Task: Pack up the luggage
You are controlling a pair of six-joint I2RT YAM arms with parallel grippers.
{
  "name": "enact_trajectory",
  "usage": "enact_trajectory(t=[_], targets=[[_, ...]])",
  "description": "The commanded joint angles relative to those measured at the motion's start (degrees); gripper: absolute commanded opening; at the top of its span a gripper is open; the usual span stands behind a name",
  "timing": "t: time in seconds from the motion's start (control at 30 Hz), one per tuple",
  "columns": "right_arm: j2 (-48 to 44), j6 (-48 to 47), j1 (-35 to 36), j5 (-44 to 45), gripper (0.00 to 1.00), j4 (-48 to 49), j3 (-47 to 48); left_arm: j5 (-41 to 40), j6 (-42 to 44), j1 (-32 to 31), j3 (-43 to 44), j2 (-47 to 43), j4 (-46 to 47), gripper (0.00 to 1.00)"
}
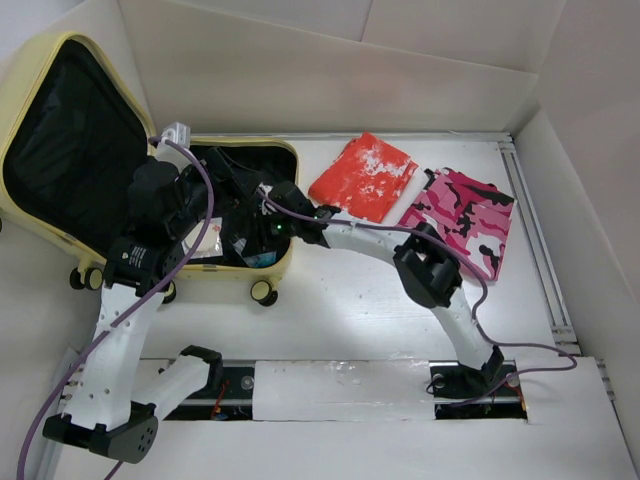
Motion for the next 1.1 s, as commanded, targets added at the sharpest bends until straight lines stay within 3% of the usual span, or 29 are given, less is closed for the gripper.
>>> enact_trajectory(t=[0.0, 0.13, 0.3, 0.43, 0.63, 0.7, 0.8, 0.83, 0.87, 0.93, 1.07], targets=[[-2.89, 4.71, -0.66, 1.47, 0.38, 7.58, 5.05, -2.30, -0.98, -0.25, 0.55, -0.32, 0.57, 0.69], [-4.37, 5.34, -0.66, 1.47, 0.66, 7.58, 1.63, -3.89, -0.98, -0.25, 0.55, -0.32, 0.04, 0.69], [-12.01, 4.72, -3.82, 3.32, 0.83, 7.58, -3.73, -2.67, -0.98, -0.25, -0.51, 0.21, 0.04, 0.69], [-20.79, 0.78, -8.38, 5.76, 0.76, 2.85, -10.38, -1.35, -1.50, -0.25, -1.12, 1.35, 1.97, 0.69], [-45.13, -5.81, -19.08, 16.66, 0.71, -7.96, -28.23, 4.19, -8.42, -0.77, -9.19, 5.83, 11.18, 0.69], [-53.63, -7.40, -22.09, 19.30, 0.70, -10.08, -34.83, 1.31, -9.06, -5.06, -10.09, 9.07, 15.22, 0.72], [-60.78, -9.25, -26.93, 20.72, 0.70, -13.77, -41.33, -10.80, -6.96, -18.23, -0.37, 21.09, 11.41, 0.78], [-64.72, -9.25, -27.98, 20.72, 0.71, -15.26, -42.49, -15.62, -6.43, -21.92, 7.33, 24.78, 9.38, 0.79], [-66.41, -9.25, -29.73, 20.72, 0.71, -15.27, -44.59, -24.81, -7.04, -27.09, 9.93, 31.08, 7.18, 0.81], [-70.45, -9.25, -30.98, 20.10, 0.71, -16.67, -46.09, -26.39, -10.97, -27.67, 11.18, 34.82, 8.20, 0.81], [-75.90, -9.25, -32.65, 19.58, 0.72, -21.58, -47.33, -22.18, -22.32, -25.65, 2.24, 38.52, 16.81, 0.81]])
